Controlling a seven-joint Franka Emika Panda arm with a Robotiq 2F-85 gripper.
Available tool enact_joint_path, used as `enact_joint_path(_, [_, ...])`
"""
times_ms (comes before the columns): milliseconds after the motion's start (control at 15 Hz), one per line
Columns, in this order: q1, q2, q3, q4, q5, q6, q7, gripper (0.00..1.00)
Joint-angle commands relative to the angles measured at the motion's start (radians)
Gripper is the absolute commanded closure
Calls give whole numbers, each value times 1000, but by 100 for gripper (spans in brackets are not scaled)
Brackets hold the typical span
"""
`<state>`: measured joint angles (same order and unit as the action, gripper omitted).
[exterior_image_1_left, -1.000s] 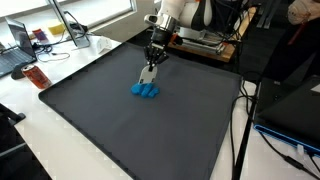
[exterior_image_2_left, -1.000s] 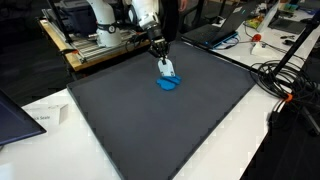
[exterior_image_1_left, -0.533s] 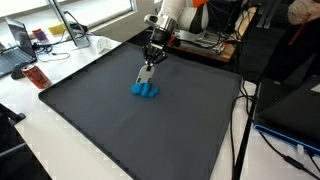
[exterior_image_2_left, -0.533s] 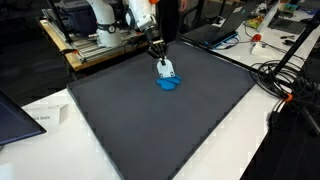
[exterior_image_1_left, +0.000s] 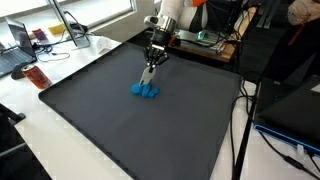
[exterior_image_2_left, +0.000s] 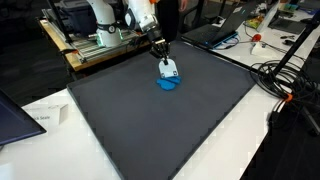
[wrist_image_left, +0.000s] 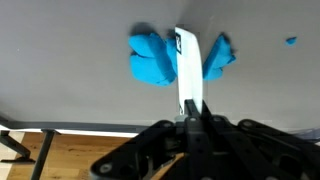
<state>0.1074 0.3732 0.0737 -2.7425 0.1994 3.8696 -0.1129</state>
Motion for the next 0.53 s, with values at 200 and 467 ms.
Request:
enact_joint_path(200, [15, -131, -26, -5, -6, -248, 20, 99])
enact_joint_path(467, [14, -247, -33, -1, -12, -475, 32, 99])
